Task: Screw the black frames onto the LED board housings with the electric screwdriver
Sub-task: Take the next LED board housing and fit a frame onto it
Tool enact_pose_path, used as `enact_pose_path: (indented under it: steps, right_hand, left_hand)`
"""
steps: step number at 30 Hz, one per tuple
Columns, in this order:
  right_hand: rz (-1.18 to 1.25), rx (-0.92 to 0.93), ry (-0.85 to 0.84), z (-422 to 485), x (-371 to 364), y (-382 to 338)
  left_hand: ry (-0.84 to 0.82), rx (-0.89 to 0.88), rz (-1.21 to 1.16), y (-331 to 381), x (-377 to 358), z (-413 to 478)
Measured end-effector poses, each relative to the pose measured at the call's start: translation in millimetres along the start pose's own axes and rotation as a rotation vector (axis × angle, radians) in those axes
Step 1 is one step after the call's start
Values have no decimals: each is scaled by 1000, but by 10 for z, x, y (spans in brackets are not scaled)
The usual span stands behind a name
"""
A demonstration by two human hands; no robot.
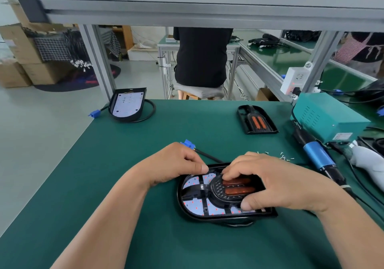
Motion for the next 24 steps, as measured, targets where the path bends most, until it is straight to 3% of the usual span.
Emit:
enact_pose_path:
  steps: [6, 12, 16, 19, 24]
  right_hand:
    - [278, -25, 89, -103, 149, 96]
    - [327, -162, 485, -471, 737, 404]
    - [31, -527, 659, -947, 903, 945]
    - [-254, -808, 531, -1192, 800, 1238]
    - [-536, -932, 446, -1308, 787, 1406]
  left_hand:
    - [-14, 10, -37, 20, -5, -31]
    - [42, 94, -149, -74, 47, -30]
    - [154, 157, -416, -169, 123, 3]
    - [209, 216, -705, -239, 133, 30]
    - [231, 257, -1308, -274, 56, 60]
Point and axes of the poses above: each hand's wrist, its own z-axis towards the middle knuckle, its own x-axis out of the back of the hand, y = z × x, the point moved 9 cm from there along z, towards the middle knuckle, and after that the axes turned 2 degrees about -y, right-handed, at the moved point
